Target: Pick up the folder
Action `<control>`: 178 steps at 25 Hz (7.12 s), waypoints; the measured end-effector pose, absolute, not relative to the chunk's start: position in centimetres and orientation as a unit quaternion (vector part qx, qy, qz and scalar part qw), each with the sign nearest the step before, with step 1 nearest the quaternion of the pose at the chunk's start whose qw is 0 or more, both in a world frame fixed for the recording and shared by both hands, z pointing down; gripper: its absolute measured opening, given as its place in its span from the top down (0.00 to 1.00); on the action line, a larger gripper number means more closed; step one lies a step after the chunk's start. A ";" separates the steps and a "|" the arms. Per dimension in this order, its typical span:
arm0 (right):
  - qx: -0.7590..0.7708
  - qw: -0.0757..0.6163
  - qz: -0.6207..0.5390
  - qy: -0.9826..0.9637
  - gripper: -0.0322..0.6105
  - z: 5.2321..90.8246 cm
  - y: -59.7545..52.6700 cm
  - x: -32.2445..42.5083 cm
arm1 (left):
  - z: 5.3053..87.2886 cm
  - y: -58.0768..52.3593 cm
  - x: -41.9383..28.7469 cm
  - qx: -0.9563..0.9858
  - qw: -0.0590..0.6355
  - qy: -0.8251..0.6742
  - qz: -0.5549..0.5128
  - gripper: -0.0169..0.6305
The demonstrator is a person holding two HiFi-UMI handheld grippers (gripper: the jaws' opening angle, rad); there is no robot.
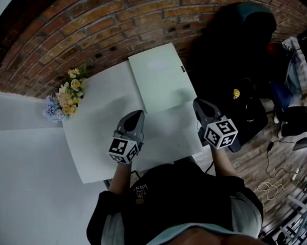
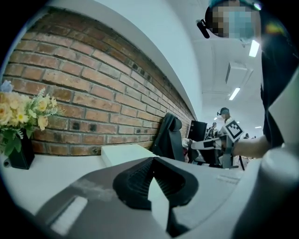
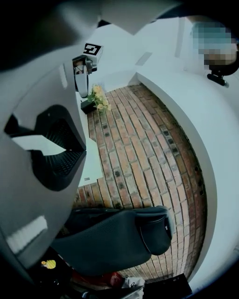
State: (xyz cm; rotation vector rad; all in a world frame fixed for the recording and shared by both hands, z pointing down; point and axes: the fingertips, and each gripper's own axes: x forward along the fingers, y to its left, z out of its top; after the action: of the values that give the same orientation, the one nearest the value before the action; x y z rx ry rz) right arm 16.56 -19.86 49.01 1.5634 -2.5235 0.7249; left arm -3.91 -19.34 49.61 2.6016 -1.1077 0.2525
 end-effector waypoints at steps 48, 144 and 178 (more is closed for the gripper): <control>0.432 0.112 0.395 -0.803 0.46 61.9 -28.5 16.8 | 61.6 -25.1 -1.3 0.826 0.362 -0.416 0.118 0.41; 0.501 0.044 0.177 -0.846 0.50 45.7 -19.7 11.0 | 47.4 -19.6 -6.1 0.901 0.166 -0.390 0.091 0.42; 0.513 0.005 0.043 -0.857 0.51 40.6 -12.7 4.5 | 42.3 -13.5 -12.3 0.914 0.030 -0.398 0.071 0.42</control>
State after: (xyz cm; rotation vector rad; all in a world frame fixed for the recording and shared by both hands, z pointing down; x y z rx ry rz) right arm 4.53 -12.73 40.62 1.6064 -2.6846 0.1342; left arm -12.30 -13.45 42.27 2.8173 -1.2274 0.2194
